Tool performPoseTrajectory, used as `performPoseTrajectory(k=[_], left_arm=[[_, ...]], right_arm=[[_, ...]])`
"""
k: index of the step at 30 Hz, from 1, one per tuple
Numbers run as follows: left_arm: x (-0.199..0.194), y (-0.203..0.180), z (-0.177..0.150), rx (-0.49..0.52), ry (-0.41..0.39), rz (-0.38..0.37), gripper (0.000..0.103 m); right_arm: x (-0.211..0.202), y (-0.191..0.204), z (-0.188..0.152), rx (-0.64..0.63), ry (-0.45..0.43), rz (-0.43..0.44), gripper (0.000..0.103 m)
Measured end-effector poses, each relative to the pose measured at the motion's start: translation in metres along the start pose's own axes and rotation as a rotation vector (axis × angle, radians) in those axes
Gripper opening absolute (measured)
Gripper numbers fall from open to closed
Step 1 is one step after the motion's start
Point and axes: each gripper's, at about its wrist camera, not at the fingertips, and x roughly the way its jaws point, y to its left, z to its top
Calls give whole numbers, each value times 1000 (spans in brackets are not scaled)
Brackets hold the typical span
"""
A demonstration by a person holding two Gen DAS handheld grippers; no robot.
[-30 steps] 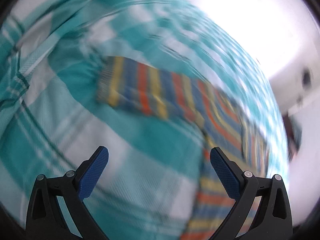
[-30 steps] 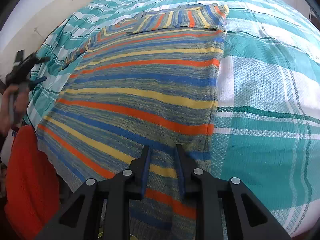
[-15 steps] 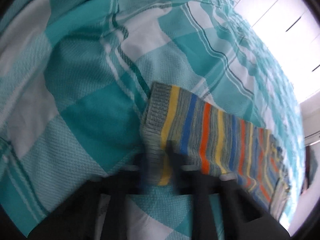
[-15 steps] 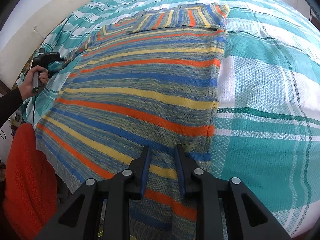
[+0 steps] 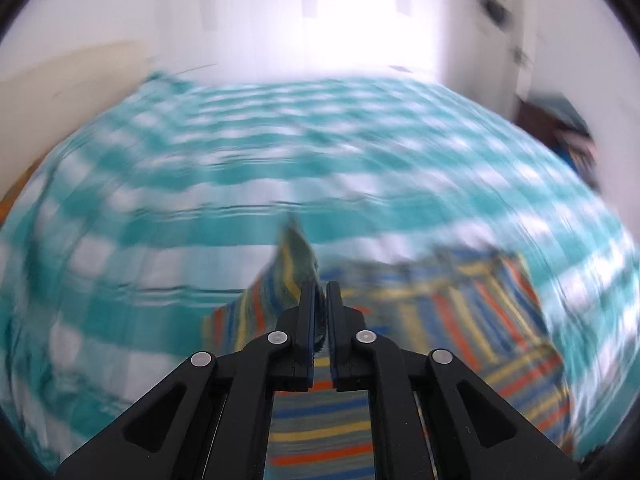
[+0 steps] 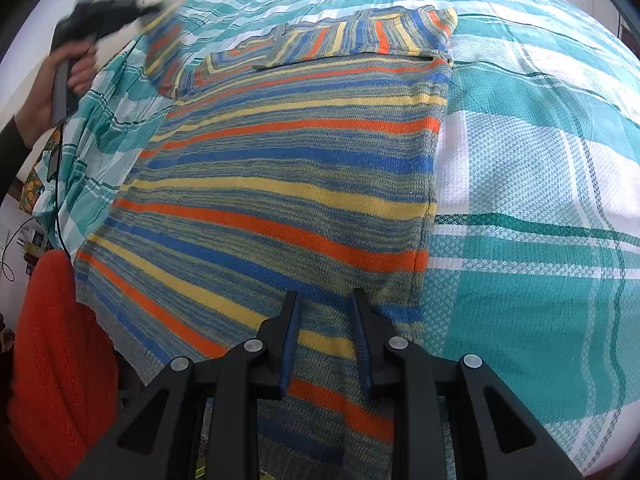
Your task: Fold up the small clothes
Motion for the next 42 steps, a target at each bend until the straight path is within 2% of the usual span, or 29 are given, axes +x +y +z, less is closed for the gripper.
performPoseTrajectory(k=[1,3,4,5,6,9,11,13,15,16,17,18,19,20,21,23,25,27,32,37,42], left_arm=[[12,-25,-6,27,25,-30,8],[37,-58,-21,59,104,-78,30],[53,-79,-37,79,169,-76,57],[53,-92,-49,91,196,-62,71],[55,-102,-63,105,218,-46,71],[43,-112,-107,116,275,-83,71],[25,-103,-128,107,295,-71,77],[2,-88,-148,99,277,-2,86],[-19,-71,-164,64,252,73,95],[-30,-60,-176,25,243,101,96],[-31,-56,-184,4,245,109,96],[-30,-50,-196,-27,262,121,96],[-25,-45,-206,-50,289,132,96],[-20,-43,-212,-70,304,137,96],[-19,-37,-221,-116,285,125,97],[-23,-35,-226,-144,238,111,98],[-22,-37,-225,-132,241,114,98],[-21,-39,-225,-129,234,116,99],[-23,-39,-231,-120,208,118,100],[-23,-38,-232,-122,208,115,101],[-21,-38,-232,-126,208,108,102]], right_arm=[[0,0,0,0,0,1,26],[0,0,1,2,1,4,26],[0,-1,1,2,2,5,26],[0,-1,1,3,2,7,26],[0,-1,1,4,2,9,26],[0,-2,1,6,1,15,26],[0,-3,1,9,0,22,26],[-1,-5,1,14,0,27,26],[-1,-5,1,20,2,43,35],[-1,-4,2,20,4,57,39],[-1,-2,2,16,5,72,48],[0,2,2,4,8,76,56],[0,7,2,-17,11,66,59],[2,14,2,-47,16,38,65],[3,23,1,-88,24,11,70],[6,41,0,-185,48,-57,76],[6,52,-1,-239,63,-106,77],[5,53,0,-229,74,-107,77],[-4,41,9,-124,108,-61,77],[-16,47,15,-35,114,-11,77],[-27,66,37,14,112,101,77]])
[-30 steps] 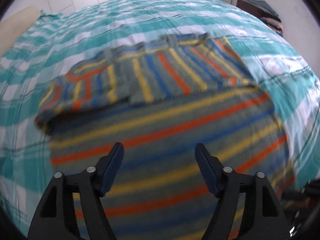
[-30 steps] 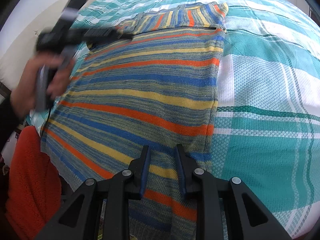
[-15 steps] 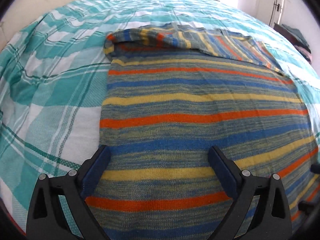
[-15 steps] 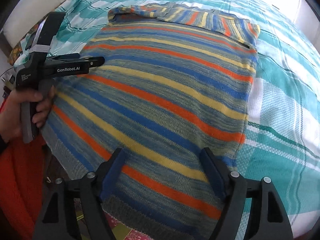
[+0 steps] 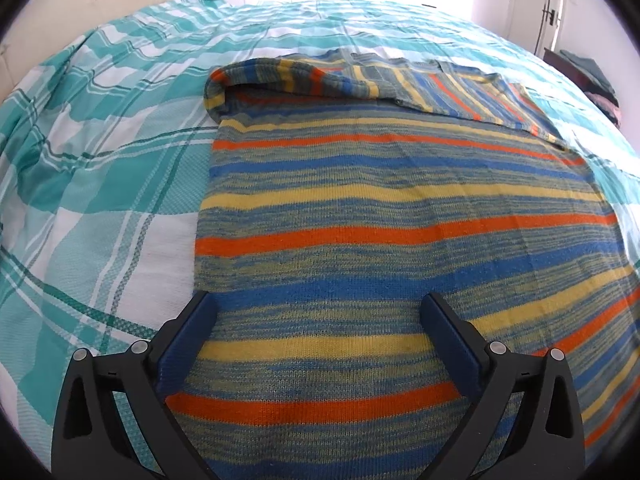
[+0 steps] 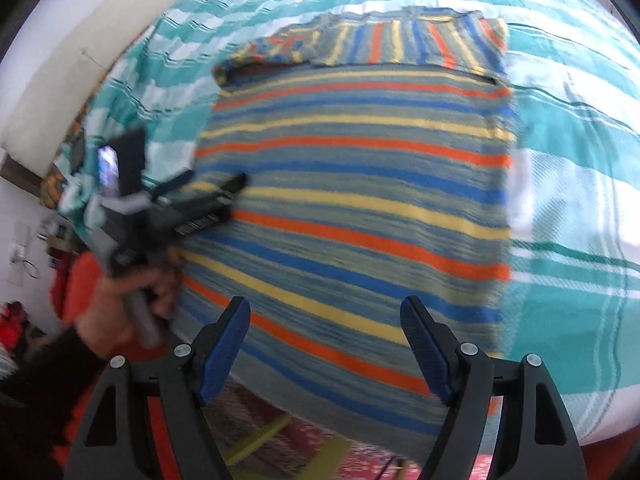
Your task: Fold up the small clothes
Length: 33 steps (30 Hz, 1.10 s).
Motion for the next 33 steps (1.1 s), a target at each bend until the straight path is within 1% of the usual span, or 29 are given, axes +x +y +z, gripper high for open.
performPoseTrajectory(k=[2,4,6,7,8,10,12,14,16,18,21,22,23,27,29,30,31,32,33], left_arm=[[1,0,0,0,-1,-2,102],[1,0,0,-1,-2,-5,102],[2,1,0,-3,-2,-9,102],[2,1,0,-4,-3,-12,102],[3,1,0,-5,-2,-13,102],[3,1,0,-5,-1,-16,102],[3,1,0,-6,0,-19,102],[4,1,1,-7,1,-22,102],[4,2,1,-8,4,-26,102],[5,2,2,-10,7,-30,102],[6,2,3,-12,11,-37,102],[6,2,3,-12,12,-40,102],[6,2,3,-12,12,-40,102],[7,3,4,-14,10,-42,102],[7,3,4,-14,10,-42,102],[7,3,4,-14,10,-42,102],[7,3,4,-14,10,-42,102],[7,3,4,-14,10,-42,102],[7,3,4,-14,10,-42,102]], right_arm=[[-3,7,18,22,0,81,77],[-7,10,46,42,-18,161,76],[-9,8,87,66,-65,215,74],[-9,4,112,82,-102,231,72],[-6,2,131,92,-124,240,70],[12,-6,174,106,-143,248,62],[42,-19,214,162,-131,272,49],[76,-35,241,250,-93,318,45],[108,-42,258,321,-57,349,44],[130,-42,270,355,-22,388,44],[159,-43,275,458,50,424,44],[166,-41,273,484,81,415,44],[171,-40,271,495,99,385,44],[171,-40,273,485,70,333,44],[175,-44,276,487,57,339,44],[178,-47,277,505,56,361,44],[183,-49,277,533,53,405,45],[189,-51,276,571,58,484,46],[197,-52,275,612,76,586,46]])
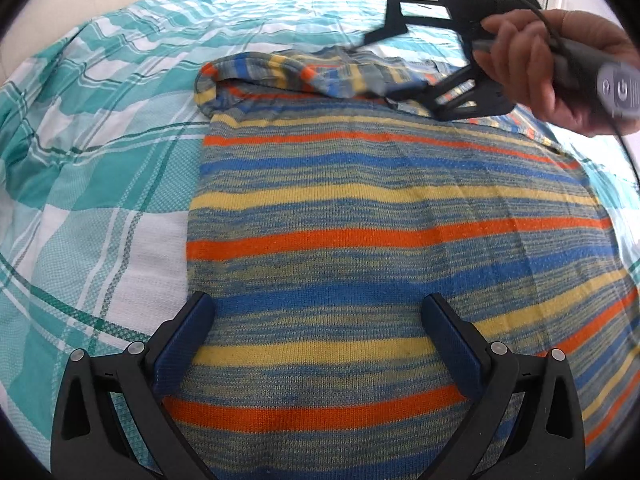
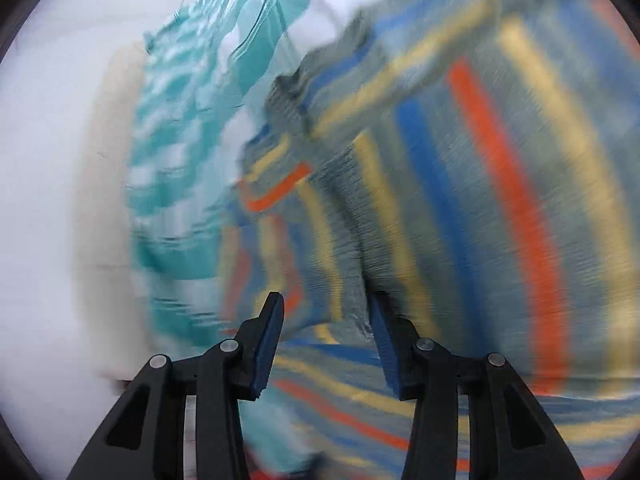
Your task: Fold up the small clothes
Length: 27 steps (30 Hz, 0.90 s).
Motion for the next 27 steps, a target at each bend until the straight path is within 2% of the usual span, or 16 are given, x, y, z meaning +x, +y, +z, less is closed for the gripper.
performPoseTrajectory(k=[1,5,8,9,11,12,16,19,22,24,27], left_arm=[[0,0,0,0,-1,0,102],[1,0,1,1,-2,1,102],[1,0,1,1,-1,1,102],[1,1,1,1,0,0,102],[1,1,1,0,0,-1,102],[1,1,1,0,0,-1,102],[1,1,1,0,0,0,102],[1,1,1,0,0,0,102],[1,1,1,0,-1,1,102],[1,1,1,1,-3,0,102],[1,1,1,1,-6,0,102]], right_arm=[[7,-3,1,33,31,69,46],[9,13,2,-76,-45,-77,45],[18,20,7,-102,-63,-61,43],[20,25,8,-138,-73,-102,25],[20,40,8,-241,-124,-219,5],[15,47,6,-282,-145,-233,4],[-14,85,-7,-456,-225,-201,4],[-47,90,-16,-516,-279,-247,4],[-69,73,-15,-497,-316,-323,4],[-76,50,-6,-431,-320,-356,4],[-83,26,2,-372,-330,-367,4]])
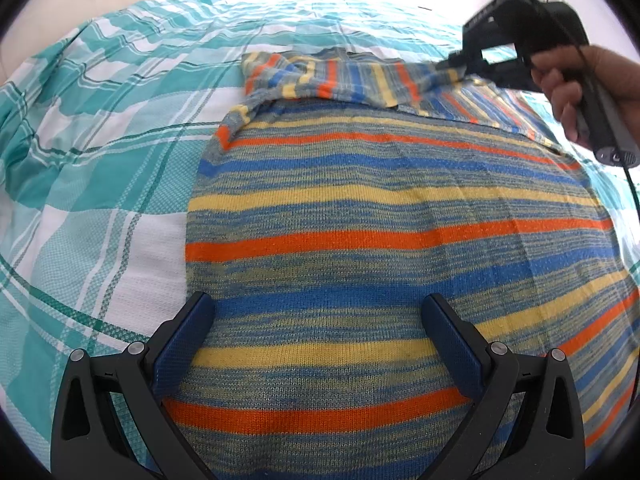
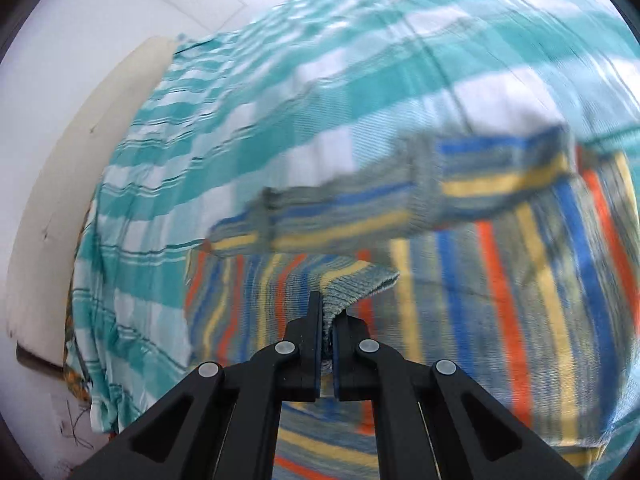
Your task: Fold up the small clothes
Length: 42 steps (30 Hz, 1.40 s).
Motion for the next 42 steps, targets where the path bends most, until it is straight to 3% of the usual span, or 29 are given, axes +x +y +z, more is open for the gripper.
performPoseTrajectory(k=[4,5,6,7,12,16,19,20,21,23,26,28,30,31,33,34,39,42], left_arm=[[0,0,0,0,-1,1,102],[0,0,0,0,-1,1,102],[0,0,0,0,0,0,102],[0,0,0,0,0,0,102],[0,0,0,0,-1,3,102],[0,0,0,0,-1,3,102],[0,0,0,1,-1,4,102],[0,0,0,0,-1,4,102],[0,0,-1,0,-1,4,102],[0,0,0,0,-2,3,102],[0,0,-1,1,-2,4,102],[0,-1,-1,2,-3,6,102],[0,-1,-1,2,-3,6,102],[0,0,0,1,-3,6,102],[0,-1,-1,2,-3,6,102],[0,0,-1,2,-3,6,102],[0,-1,-1,2,-3,8,102],[0,-1,-1,2,-4,8,102]], right_arm=[[7,-20,-3,86,33,55,9],[10,-23,-4,106,58,60,16],[13,-25,-6,119,78,68,30],[14,-25,-9,122,88,85,34],[15,-22,-22,96,159,105,34],[11,-7,-25,-97,195,-25,23],[8,1,-24,-162,216,-33,22],[7,1,-21,-160,215,-31,27],[7,-1,-18,-144,211,-7,46],[3,-7,-8,-82,169,39,64],[-1,-23,6,31,97,101,64],[10,-36,14,117,131,174,64],[25,-50,19,211,178,214,44],[27,-55,19,247,168,208,36],[26,-62,18,296,130,201,11],[24,-61,19,285,111,188,5],[-8,-33,14,57,-63,11,4],[3,-38,11,51,-11,-56,7]])
